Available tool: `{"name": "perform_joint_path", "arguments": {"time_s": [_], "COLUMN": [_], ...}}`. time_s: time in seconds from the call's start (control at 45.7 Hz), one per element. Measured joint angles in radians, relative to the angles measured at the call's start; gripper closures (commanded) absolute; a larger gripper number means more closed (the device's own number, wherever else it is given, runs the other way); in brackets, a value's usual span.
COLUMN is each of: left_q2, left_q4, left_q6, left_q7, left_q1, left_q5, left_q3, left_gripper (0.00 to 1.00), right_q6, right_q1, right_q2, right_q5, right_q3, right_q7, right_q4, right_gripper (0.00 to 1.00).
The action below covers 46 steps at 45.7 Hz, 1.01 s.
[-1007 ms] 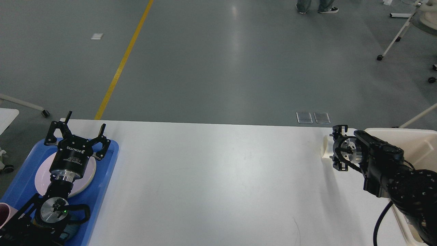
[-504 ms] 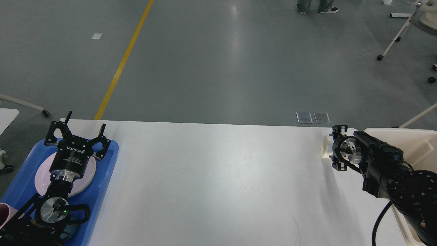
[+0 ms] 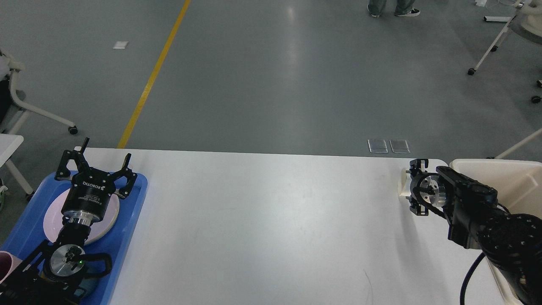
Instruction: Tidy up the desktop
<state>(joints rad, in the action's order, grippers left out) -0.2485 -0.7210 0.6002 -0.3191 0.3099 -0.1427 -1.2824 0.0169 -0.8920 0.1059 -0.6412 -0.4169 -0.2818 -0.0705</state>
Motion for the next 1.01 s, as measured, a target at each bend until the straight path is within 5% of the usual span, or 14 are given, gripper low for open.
{"name": "perform_joint_path", "arguments": {"time_s": [0.285, 1.007], "left_q2": [0.000, 0.000], "left_q4": [0.000, 0.000], "left_q6": [0.000, 0.000], "left_q7": [0.000, 0.000], "left_q1": [0.000, 0.000], "left_q5": [0.000, 0.000], "left_q3": [0.000, 0.000], "left_gripper": [0.04, 0.04], "right_q6": [0.000, 0.006], "right_q1": [0.005, 0.015], "right_q2": [-0.001, 0.010], "right_q5": [0.000, 0.000], "right_q3": [0.002, 0.009], "right_q7": [0.009, 0.014], "right_q4": [0.000, 0.000], "right_gripper": [0.45, 1.00]}}
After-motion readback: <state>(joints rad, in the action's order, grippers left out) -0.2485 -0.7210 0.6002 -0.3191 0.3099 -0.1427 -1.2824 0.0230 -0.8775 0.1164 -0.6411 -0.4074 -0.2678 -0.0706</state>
